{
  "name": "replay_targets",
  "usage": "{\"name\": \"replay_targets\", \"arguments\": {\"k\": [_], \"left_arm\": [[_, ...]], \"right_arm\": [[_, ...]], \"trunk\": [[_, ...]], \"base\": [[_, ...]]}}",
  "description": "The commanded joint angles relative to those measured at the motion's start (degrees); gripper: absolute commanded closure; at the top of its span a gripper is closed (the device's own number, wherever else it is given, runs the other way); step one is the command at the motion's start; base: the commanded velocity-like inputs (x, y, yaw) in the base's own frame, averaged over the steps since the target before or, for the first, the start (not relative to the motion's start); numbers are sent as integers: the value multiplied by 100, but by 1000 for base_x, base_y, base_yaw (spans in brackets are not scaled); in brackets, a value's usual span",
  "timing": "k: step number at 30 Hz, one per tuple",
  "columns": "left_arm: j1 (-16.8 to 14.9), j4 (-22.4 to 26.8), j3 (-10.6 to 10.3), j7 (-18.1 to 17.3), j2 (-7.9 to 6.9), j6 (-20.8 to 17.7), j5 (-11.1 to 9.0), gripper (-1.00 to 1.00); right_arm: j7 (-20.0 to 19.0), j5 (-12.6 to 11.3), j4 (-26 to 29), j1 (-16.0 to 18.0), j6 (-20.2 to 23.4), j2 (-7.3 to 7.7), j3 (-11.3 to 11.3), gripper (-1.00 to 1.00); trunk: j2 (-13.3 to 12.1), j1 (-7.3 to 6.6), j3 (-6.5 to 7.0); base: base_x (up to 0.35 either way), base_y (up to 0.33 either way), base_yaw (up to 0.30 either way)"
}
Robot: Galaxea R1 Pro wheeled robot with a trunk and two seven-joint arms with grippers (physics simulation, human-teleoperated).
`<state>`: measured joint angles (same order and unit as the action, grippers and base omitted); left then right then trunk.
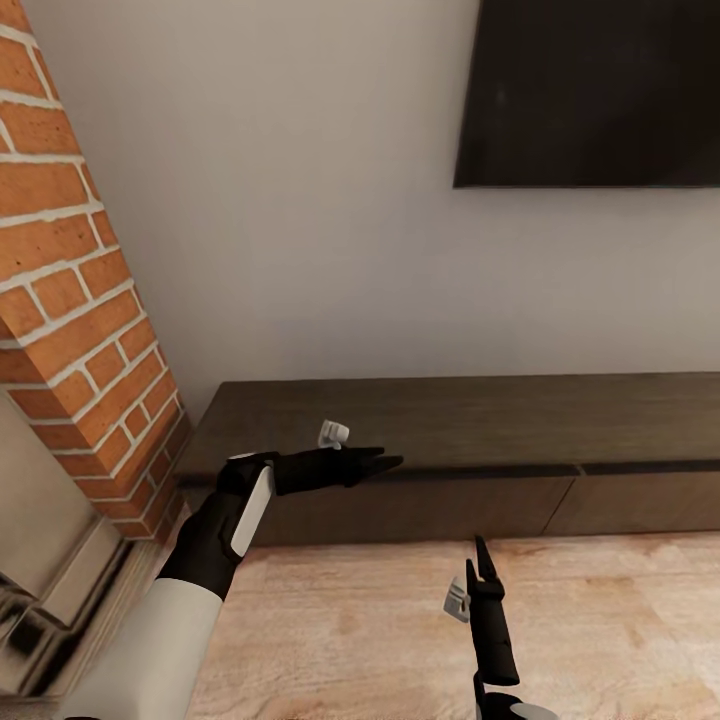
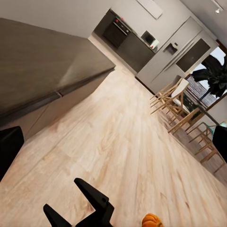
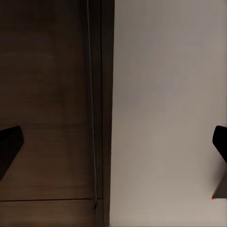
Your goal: Place each of the two pumpkins and all three candles from the living room inside a cabinet in the living room (use any cabinet), then make sure every cabinet is closed, and position the cauldron so it is next to a table in the living room.
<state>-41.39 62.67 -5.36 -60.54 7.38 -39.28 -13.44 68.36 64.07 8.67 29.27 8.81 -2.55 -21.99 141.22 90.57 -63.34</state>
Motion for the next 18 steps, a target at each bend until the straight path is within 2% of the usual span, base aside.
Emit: {"name": "replay_targets", "arguments": {"k": [1,6,18], "left_arm": [[0,0,0,-1,0,0,-1,-100],[0,0,5,6,-4,0,-1,-100],[0,-33,12,4,-13,0,-4,-100]], "right_arm": [[-7,-3,5,0,2,0,3,-100],[-22,0,-14,0,-5,6,-2,-100],[-24,43,-42,0,-11,16,-16,-100]], "trunk": [[42,22,-18],[203,113,-112],[203,113,-112]], "base": [[0,0,0],[0,0,0],[5,0,0]]}}
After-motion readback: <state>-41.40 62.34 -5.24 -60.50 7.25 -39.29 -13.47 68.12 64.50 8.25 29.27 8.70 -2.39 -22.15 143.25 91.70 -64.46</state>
